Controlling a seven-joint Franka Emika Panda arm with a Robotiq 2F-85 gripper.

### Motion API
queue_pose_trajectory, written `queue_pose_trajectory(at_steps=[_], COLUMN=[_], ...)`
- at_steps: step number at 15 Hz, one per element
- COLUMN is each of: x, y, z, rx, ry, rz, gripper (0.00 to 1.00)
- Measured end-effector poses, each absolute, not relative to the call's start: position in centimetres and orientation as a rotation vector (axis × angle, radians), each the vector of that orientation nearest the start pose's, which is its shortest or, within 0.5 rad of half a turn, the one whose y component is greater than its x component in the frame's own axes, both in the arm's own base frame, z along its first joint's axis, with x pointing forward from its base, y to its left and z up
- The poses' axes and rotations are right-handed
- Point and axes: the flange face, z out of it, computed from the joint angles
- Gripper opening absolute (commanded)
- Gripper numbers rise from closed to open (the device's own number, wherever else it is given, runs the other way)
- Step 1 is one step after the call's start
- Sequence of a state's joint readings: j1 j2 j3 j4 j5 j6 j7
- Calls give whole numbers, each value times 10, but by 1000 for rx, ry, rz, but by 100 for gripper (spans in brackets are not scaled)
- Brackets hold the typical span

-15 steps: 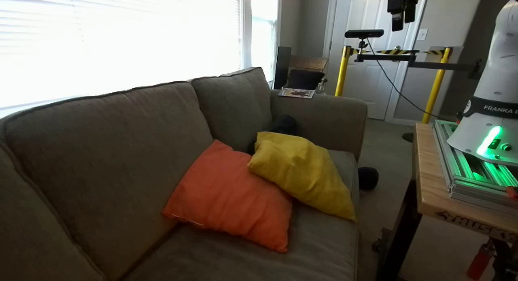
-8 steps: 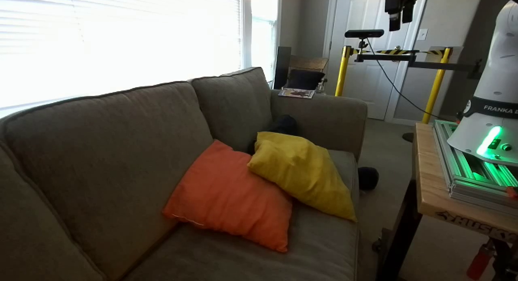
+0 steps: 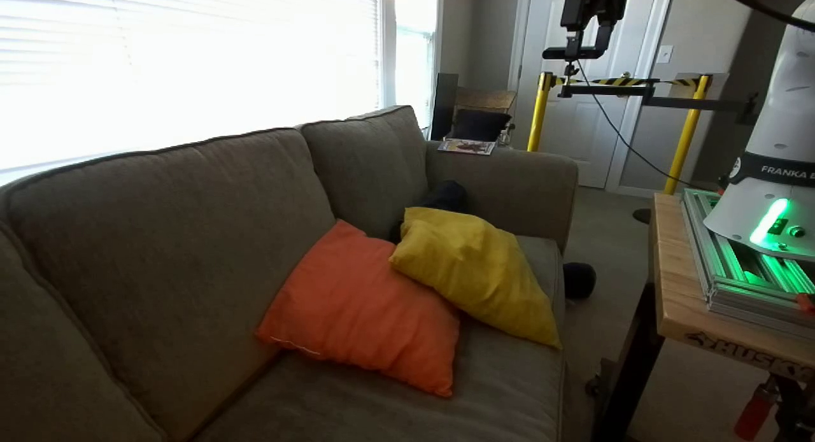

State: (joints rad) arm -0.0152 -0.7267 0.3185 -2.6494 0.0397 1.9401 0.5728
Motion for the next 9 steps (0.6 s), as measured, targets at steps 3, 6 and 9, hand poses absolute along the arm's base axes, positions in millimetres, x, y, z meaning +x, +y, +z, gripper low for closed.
queue_pose_trajectory(at_steps=[3,6,9], x=[334,349,362], y=[84,59,33], z=[437,419,399], rx=[-3185,-3122,-3072], ry=[711,831,937], rz=[-139,-129,-72], gripper=[100,100,100])
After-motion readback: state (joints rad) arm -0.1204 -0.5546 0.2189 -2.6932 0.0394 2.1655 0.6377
